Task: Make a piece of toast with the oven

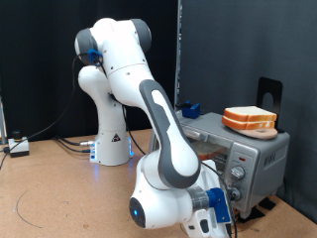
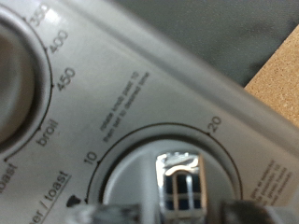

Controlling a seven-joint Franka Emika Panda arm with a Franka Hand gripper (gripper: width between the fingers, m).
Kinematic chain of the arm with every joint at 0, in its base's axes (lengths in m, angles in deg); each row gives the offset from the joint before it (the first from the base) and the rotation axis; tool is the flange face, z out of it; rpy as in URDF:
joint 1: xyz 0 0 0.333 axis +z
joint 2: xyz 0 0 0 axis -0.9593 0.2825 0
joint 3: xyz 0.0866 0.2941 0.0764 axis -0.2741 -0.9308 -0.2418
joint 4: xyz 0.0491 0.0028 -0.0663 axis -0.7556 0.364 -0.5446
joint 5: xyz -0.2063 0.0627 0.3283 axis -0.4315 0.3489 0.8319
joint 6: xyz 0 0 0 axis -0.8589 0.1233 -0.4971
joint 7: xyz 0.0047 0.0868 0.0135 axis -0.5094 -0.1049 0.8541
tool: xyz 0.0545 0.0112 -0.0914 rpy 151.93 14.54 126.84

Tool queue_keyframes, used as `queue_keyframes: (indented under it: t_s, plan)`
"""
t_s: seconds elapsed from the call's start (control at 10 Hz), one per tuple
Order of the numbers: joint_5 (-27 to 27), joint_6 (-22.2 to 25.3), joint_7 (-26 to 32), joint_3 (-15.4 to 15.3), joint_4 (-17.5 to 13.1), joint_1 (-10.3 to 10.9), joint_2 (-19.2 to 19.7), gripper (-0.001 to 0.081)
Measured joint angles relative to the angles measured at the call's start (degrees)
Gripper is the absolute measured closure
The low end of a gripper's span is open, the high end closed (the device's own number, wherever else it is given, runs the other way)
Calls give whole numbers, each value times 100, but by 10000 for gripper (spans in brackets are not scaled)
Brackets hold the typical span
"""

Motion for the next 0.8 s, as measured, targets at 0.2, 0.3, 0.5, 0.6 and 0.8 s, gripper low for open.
queue_keyframes:
  t_s: [0.2, 0.3, 0.5, 0.6, 0.8]
  plan:
    - [-89, 22, -250, 55, -52, -12, -13, 586]
    - [-144, 87, -343, 99, -71, -35, -29, 402]
    - [-276, 312, -771, 236, -72, -150, -173, 266]
    - [-363, 410, -996, 321, -68, -207, -273, 87]
    - [-631, 612, -1264, 480, -57, -310, -462, 25]
